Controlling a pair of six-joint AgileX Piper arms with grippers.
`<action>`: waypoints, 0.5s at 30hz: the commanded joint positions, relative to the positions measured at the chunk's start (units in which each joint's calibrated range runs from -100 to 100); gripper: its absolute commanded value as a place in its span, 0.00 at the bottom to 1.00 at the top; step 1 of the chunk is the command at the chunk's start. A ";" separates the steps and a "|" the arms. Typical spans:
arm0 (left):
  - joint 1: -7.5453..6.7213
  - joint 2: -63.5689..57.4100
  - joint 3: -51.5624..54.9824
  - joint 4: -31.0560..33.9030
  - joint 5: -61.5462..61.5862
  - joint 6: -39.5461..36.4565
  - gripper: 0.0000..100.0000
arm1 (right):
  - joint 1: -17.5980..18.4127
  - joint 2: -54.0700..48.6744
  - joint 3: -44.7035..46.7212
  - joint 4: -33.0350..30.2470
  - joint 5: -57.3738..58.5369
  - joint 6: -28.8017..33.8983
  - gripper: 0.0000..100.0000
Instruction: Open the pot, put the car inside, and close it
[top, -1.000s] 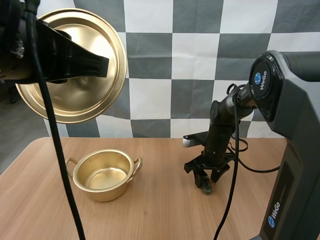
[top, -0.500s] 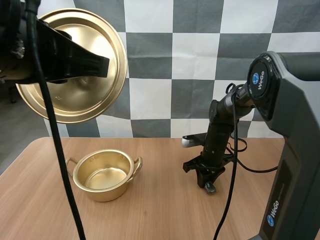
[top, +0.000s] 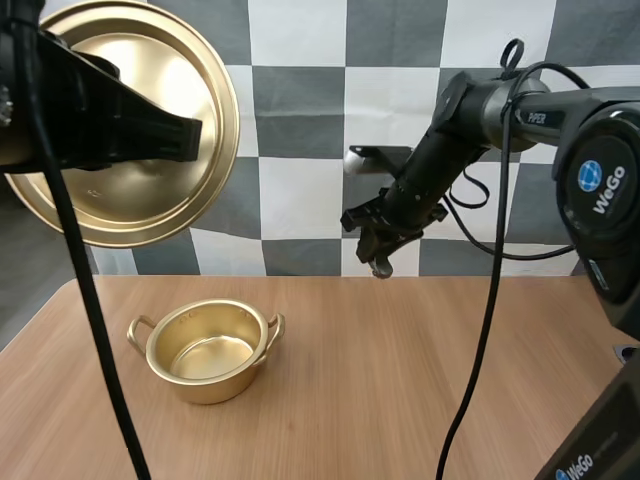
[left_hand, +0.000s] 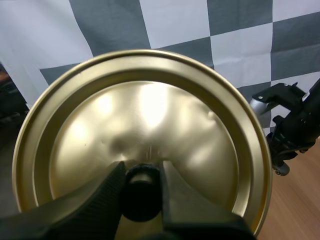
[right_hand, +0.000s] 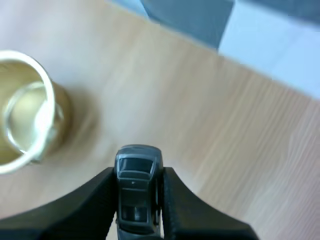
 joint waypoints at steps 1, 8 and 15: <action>0.04 -1.46 0.00 3.58 0.07 -0.01 0.00 | 0.00 -1.17 -0.88 3.52 0.00 -0.26 0.00; 0.04 -8.38 0.00 7.27 0.07 -0.01 0.00 | 0.00 -3.53 -0.88 10.38 0.00 -0.26 0.00; 0.04 -12.80 0.00 9.80 0.07 -0.41 0.00 | 3.98 -3.53 -0.88 19.68 0.00 -6.15 0.00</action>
